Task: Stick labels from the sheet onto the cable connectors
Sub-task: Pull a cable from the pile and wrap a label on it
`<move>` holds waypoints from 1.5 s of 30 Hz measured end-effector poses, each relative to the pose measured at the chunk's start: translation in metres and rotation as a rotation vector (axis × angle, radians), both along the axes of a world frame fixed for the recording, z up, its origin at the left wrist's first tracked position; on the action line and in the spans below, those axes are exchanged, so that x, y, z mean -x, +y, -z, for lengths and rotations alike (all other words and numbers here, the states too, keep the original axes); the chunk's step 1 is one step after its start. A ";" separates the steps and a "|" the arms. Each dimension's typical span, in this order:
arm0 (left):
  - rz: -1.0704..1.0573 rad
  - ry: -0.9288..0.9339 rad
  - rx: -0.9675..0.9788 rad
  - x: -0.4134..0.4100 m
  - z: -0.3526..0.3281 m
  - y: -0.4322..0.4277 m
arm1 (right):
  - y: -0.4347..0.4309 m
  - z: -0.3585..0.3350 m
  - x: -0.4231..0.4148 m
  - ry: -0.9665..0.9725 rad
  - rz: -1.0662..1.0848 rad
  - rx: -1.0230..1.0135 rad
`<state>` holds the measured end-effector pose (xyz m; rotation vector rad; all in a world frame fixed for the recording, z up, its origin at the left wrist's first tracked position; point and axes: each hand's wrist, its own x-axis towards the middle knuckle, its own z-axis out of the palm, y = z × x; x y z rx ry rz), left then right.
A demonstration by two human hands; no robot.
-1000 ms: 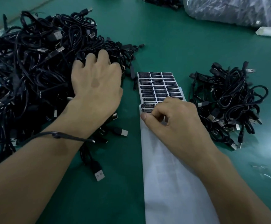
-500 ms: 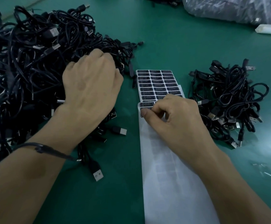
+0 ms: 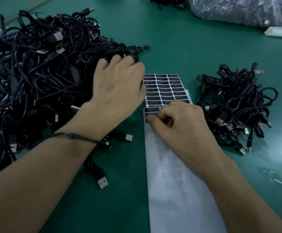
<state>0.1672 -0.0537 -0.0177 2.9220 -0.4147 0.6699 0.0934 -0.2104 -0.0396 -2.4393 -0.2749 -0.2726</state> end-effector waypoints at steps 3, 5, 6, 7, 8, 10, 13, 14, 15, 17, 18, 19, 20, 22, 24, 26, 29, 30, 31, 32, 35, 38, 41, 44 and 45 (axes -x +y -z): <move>-0.127 0.127 -0.111 -0.010 0.017 -0.006 | 0.000 0.000 0.001 -0.003 -0.013 -0.006; -0.160 0.091 -0.107 -0.015 0.021 -0.007 | 0.001 0.000 0.002 -0.012 -0.017 0.001; -0.169 0.073 -0.098 -0.016 0.021 -0.007 | 0.002 0.000 0.002 -0.012 -0.017 0.002; -0.168 0.066 -0.095 -0.017 0.021 -0.007 | 0.003 0.000 0.002 -0.009 -0.017 -0.001; -0.159 0.068 -0.097 -0.017 0.020 -0.006 | 0.003 0.000 0.002 -0.004 -0.016 -0.006; -0.132 0.073 -0.096 -0.017 0.019 -0.005 | 0.003 0.000 0.003 0.006 -0.011 -0.004; -0.121 0.069 -0.003 -0.012 0.018 -0.002 | 0.003 0.001 0.003 0.010 -0.012 -0.008; -0.111 0.066 0.052 -0.009 0.017 -0.001 | 0.004 0.002 0.003 0.014 -0.012 -0.024; -0.093 0.057 0.109 -0.007 0.015 0.001 | 0.004 0.002 0.002 0.016 -0.011 -0.039; -0.025 0.029 0.220 0.001 0.010 0.004 | 0.005 0.001 0.001 0.020 -0.012 -0.057; 0.034 0.024 0.278 0.006 0.008 0.005 | 0.005 0.001 0.001 0.022 -0.008 -0.068; 0.116 0.037 0.339 0.011 0.005 0.004 | 0.005 0.001 0.000 0.021 -0.001 -0.094; 0.219 0.079 0.405 0.016 0.001 0.003 | 0.005 0.000 0.000 0.010 0.010 -0.134; 0.449 0.190 0.521 0.025 -0.004 0.000 | 0.003 0.001 0.000 -0.043 0.016 -0.220; 0.590 0.219 0.573 0.029 -0.005 -0.001 | 0.001 0.002 -0.001 -0.103 0.036 -0.242; 0.644 0.219 0.580 0.032 -0.003 -0.001 | -0.001 0.002 -0.002 -0.147 0.056 -0.233; 0.656 0.244 0.526 0.035 -0.001 0.003 | -0.001 0.001 -0.005 -0.208 0.061 -0.175; 0.640 0.246 0.489 0.036 -0.001 0.005 | -0.001 0.002 -0.006 -0.223 0.078 -0.179; 0.615 0.239 0.438 0.035 -0.001 0.007 | -0.002 0.003 -0.006 -0.229 0.105 -0.207; 0.579 0.222 0.375 0.035 -0.002 0.009 | -0.003 0.003 -0.007 -0.225 0.128 -0.254; 0.419 0.152 0.260 0.034 -0.002 0.009 | -0.007 0.002 -0.008 -0.200 0.110 -0.385; 0.285 0.093 0.309 0.031 0.002 0.008 | -0.007 0.000 -0.006 -0.240 0.003 -0.375; 0.227 0.043 0.412 0.029 0.002 0.010 | -0.008 0.000 -0.004 -0.265 -0.138 -0.387; 0.237 0.038 0.361 0.029 0.002 0.014 | -0.008 -0.001 -0.002 -0.222 -0.223 -0.425; 0.238 0.032 0.308 0.028 0.003 0.014 | -0.007 -0.001 -0.001 -0.208 -0.231 -0.436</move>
